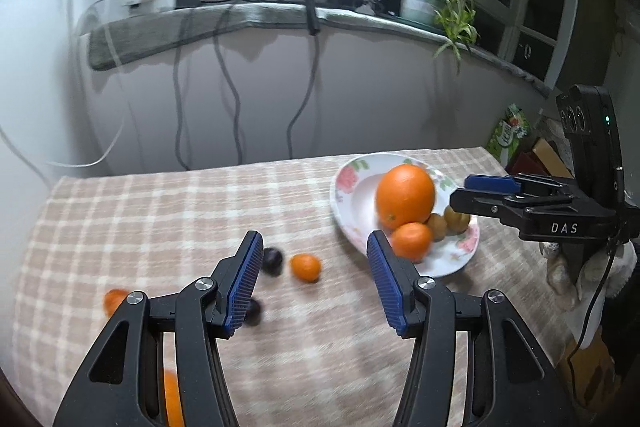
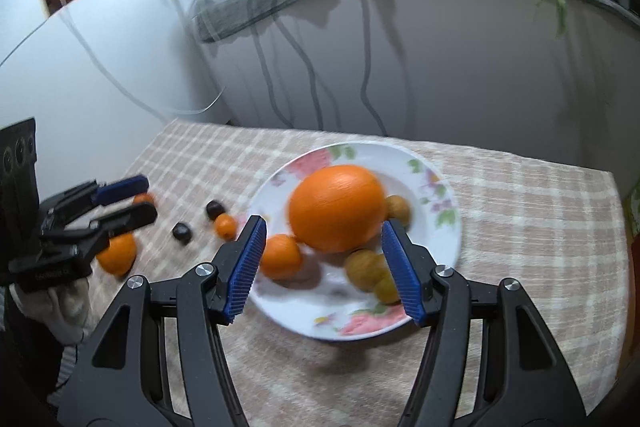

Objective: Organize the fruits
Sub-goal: 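Grasp a mandarin with the left gripper while the right grasps a dark plum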

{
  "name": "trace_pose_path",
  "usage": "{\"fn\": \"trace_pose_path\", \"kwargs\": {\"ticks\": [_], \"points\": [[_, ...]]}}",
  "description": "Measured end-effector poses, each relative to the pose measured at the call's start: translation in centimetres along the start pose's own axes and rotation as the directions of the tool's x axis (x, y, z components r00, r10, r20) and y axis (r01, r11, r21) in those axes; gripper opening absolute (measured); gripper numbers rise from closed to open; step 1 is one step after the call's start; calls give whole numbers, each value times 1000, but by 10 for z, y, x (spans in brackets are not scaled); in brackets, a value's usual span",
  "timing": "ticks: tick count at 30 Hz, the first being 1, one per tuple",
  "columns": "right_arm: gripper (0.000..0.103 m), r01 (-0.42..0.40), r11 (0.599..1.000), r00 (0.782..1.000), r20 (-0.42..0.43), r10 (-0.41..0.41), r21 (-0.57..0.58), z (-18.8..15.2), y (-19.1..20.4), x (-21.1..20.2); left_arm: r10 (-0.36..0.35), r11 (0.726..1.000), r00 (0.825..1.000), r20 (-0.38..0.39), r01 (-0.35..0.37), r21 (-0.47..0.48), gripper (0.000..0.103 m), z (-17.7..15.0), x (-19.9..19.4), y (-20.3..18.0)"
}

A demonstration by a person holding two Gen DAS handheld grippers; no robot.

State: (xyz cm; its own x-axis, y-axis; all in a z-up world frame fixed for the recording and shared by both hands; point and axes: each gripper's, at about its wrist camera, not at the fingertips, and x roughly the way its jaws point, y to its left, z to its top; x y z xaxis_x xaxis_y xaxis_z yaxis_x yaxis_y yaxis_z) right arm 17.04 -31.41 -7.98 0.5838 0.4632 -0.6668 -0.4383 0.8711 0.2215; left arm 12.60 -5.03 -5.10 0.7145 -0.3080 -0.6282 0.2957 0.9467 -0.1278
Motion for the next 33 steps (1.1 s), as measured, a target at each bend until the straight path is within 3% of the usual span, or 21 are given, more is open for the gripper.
{"fn": "trace_pose_path", "kwargs": {"ticks": [5, 9, 13, 18, 22, 26, 30, 33], "points": [[63, 39, 997, 999, -12, -40, -61, 4, 20, 7, 57, 998, 998, 5, -56, -32, 54, -11, -17, 24], [88, 50, 996, 999, 10, -50, -74, 7, 31, 6, 102, 992, 995, 4, -101, -70, 54, -19, -29, 49], [103, 85, 989, 995, 53, -79, -121, 10, 46, 2, 141, 984, 990, -5, -140, -111, 54, -26, -37, 75], [103, 111, 964, 994, 28, -108, -242, 9, 71, 11, 176, 973, 984, -17, -177, -147, 54, -32, -41, 96], [103, 76, 952, 997, 12, -76, -295, 4, 85, 19, 189, 965, 981, -40, -193, -178, 54, -38, -40, 114], [91, 32, 947, 999, -9, -37, -318, 0, 100, 31, 171, 961, 984, -56, -179, -210, 54, -43, -37, 129], [66, -39, 946, 998, -64, 20, -321, -3, 112, 46, 135, 960, 988, -74, -149, -236, 49, -44, -31, 140], [53, -110, 950, 990, -112, 80, -293, -5, 117, 60, 105, 960, 990, -96, -126, -250, 45, -43, -22, 145]]}}
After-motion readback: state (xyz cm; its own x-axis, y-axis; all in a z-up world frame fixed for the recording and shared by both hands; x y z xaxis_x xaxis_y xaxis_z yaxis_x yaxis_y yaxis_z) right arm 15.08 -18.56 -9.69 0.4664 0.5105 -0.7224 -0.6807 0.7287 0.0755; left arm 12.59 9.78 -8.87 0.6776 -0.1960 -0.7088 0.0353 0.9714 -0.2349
